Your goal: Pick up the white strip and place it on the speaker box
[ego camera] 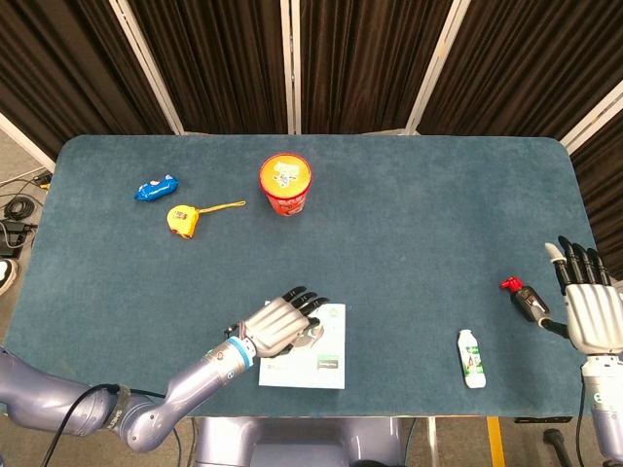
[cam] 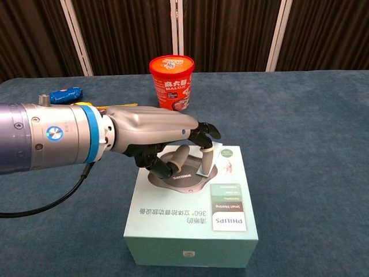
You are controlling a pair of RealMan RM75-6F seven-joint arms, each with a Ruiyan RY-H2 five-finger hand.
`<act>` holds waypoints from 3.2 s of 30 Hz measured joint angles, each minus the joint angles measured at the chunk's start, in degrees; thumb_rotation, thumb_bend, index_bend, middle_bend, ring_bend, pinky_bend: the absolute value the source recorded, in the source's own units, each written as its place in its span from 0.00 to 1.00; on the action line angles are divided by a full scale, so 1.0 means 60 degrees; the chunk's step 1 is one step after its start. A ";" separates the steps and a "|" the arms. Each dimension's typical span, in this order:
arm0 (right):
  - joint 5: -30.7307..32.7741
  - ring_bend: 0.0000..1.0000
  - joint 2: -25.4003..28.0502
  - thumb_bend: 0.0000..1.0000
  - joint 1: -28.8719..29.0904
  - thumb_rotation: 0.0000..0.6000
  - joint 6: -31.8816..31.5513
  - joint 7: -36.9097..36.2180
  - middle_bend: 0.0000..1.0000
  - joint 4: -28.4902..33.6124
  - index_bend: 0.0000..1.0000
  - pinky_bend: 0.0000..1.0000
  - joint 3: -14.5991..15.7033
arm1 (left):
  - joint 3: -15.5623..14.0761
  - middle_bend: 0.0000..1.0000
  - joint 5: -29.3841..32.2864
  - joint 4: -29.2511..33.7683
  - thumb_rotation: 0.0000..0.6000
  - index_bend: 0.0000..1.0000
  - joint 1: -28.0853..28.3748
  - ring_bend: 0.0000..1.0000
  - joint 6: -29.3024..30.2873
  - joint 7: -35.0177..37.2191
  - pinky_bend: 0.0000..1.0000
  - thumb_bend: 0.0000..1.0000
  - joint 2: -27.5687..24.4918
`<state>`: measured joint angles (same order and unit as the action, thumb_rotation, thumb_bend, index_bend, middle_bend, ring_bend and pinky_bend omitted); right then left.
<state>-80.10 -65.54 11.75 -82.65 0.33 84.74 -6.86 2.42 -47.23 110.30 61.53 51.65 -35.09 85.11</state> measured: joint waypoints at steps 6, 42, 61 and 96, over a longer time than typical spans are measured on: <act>-0.0021 0.00 0.0005 0.11 -0.0028 1.00 0.0018 -0.0001 0.00 0.0000 0.02 0.00 -0.0049 | -0.0107 0.00 -0.0190 0.0062 1.00 0.36 -0.0105 0.00 0.0151 0.0082 0.00 0.99 -0.0097; -0.0068 0.00 0.0060 0.11 -0.0149 1.00 0.0053 -0.0173 0.00 0.0006 0.03 0.00 -0.0257 | -0.0354 0.00 -0.0439 0.0245 1.00 0.36 -0.0197 0.00 0.0289 -0.0020 0.00 0.99 -0.0242; -0.0052 0.00 0.0097 0.12 -0.0187 1.00 0.0069 -0.0239 0.00 0.0013 0.03 0.00 -0.0324 | -0.0438 0.00 -0.1079 0.0183 1.00 0.36 -0.0424 0.00 0.0385 0.0151 0.00 0.98 -0.0338; -0.0004 0.00 0.0180 0.11 -0.0238 1.00 0.0093 -0.0405 0.00 0.0009 0.04 0.00 -0.0404 | -0.0170 0.00 -0.1100 0.0045 1.00 0.36 -0.0496 0.00 0.0377 0.0023 0.00 0.98 -0.0032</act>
<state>-80.13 -64.46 10.32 -82.09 -2.10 84.79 -9.28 1.41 -53.83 110.57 58.56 53.91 -34.95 84.92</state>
